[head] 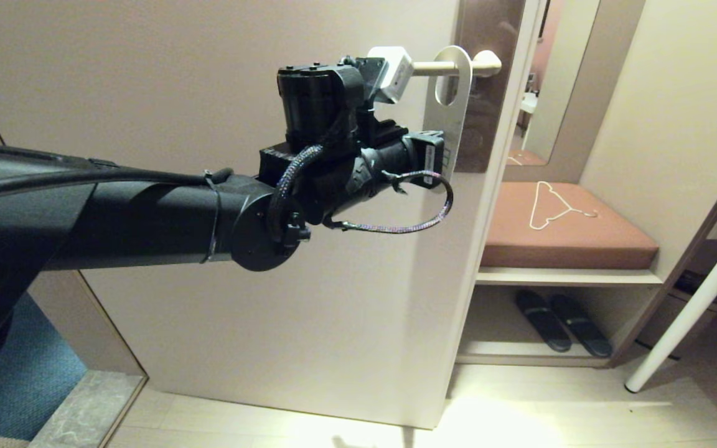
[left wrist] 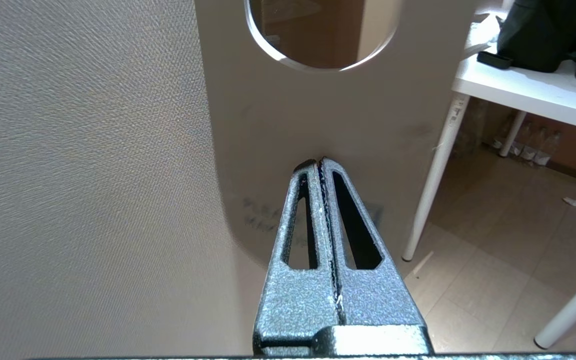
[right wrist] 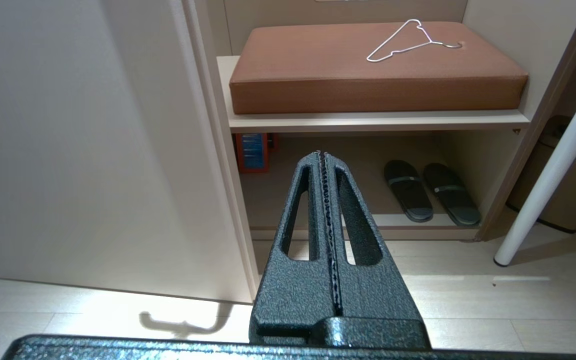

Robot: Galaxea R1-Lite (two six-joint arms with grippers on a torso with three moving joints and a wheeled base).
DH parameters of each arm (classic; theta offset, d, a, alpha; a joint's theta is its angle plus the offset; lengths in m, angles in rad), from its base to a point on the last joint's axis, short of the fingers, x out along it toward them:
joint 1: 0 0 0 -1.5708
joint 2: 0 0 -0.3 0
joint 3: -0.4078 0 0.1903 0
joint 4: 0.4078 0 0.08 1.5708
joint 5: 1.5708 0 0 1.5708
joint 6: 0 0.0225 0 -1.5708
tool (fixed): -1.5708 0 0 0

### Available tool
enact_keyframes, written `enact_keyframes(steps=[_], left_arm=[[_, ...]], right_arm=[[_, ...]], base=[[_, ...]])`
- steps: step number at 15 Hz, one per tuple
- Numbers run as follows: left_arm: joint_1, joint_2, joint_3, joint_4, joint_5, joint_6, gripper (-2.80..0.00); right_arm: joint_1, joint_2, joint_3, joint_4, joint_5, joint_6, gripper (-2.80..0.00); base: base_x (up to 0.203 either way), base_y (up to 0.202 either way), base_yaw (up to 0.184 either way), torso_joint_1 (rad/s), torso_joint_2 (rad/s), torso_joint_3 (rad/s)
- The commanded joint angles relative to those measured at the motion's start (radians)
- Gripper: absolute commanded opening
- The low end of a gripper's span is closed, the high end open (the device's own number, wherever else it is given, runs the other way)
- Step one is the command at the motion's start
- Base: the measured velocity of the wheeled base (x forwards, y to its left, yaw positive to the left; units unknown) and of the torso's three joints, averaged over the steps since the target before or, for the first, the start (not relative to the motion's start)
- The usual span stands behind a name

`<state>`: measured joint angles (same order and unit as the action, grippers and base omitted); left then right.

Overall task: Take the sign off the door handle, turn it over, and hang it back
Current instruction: Hang the sign back with the other side facing out

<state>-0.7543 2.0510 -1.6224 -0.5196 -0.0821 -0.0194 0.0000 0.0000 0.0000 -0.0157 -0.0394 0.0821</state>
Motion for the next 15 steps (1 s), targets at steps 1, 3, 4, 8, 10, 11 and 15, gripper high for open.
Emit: enact_keyframes(steps=[1, 3, 4, 8, 10, 11, 15], left_arm=[[0.001, 0.048, -0.034, -0.001, -0.001, -0.001, -2.80], [-0.001, 0.079, -0.096, 0.023, -0.006, -0.001, -2.80], [-0.002, 0.095, -0.132, 0.036, -0.017, -0.001, -2.80], [-0.007, 0.147, -0.257, 0.108, -0.044, -0.001, -2.80], [-0.022, 0.159, -0.289, 0.130, -0.051, 0.001, -2.80], [-0.034, 0.159, -0.289, 0.137, -0.051, 0.003, -2.80], [-0.092, 0.151, -0.289, 0.142, -0.048, 0.008, -2.80]], right_arm=[[0.000, 0.000, 0.000, 0.000, -0.001, 0.001, -2.80], [0.000, 0.000, 0.000, -0.001, 0.000, 0.001, -2.80], [0.000, 0.000, 0.000, -0.001, 0.001, 0.001, -2.80], [0.000, 0.000, 0.000, -0.001, 0.000, 0.001, -2.80], [0.000, 0.000, 0.000, -0.001, -0.001, 0.001, -2.80], [0.000, 0.000, 0.000, -0.001, -0.001, 0.001, -2.80], [0.000, 0.000, 0.000, -0.001, -0.001, 0.001, -2.80]], base=[[0.000, 0.000, 0.000, 0.000, 0.00, 0.000], [0.000, 0.000, 0.000, 0.000, 0.00, 0.000], [0.000, 0.000, 0.000, 0.000, 0.00, 0.000], [0.000, 0.000, 0.000, 0.000, 0.00, 0.000], [0.000, 0.000, 0.000, 0.000, 0.00, 0.000], [0.000, 0.000, 0.000, 0.000, 0.00, 0.000], [0.000, 0.000, 0.000, 0.000, 0.00, 0.000]])
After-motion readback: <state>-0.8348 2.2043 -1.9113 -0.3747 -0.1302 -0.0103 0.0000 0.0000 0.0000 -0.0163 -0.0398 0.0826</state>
